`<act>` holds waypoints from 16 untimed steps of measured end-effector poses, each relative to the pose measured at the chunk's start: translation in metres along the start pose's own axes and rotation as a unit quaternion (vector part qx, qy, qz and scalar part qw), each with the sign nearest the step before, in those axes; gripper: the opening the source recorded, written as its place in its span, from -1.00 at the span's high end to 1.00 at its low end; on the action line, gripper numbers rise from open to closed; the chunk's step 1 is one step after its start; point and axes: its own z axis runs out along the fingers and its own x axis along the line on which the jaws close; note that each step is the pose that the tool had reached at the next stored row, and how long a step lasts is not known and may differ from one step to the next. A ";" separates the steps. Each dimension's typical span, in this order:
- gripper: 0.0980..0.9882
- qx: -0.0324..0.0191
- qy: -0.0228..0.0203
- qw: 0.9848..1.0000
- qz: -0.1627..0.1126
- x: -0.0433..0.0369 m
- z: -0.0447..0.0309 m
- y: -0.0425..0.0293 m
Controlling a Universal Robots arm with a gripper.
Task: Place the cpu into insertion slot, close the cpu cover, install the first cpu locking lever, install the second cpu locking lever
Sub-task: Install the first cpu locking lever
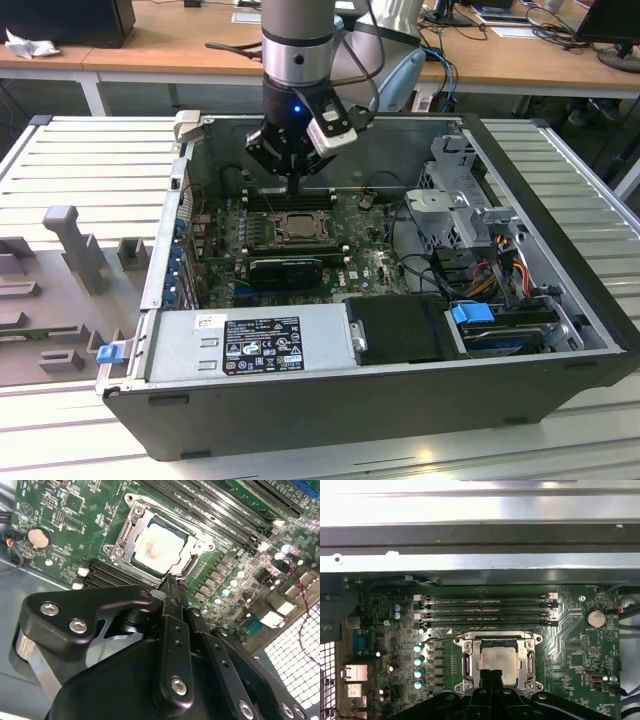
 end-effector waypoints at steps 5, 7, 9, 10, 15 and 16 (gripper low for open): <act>0.98 0.000 0.000 1.000 0.000 0.0069 0.0040 -0.0002; 0.98 0.000 0.000 1.000 0.000 0.0098 0.0059 -0.0003; 0.98 0.000 0.000 1.000 0.000 0.0194 0.0083 -0.0005; 0.98 0.000 0.000 1.000 0.000 0.0232 0.0086 -0.0006; 0.98 -0.003 0.000 1.000 0.000 0.0522 0.0090 -0.0013; 0.98 -0.003 0.000 1.000 0.000 0.0558 0.0090 -0.0014</act>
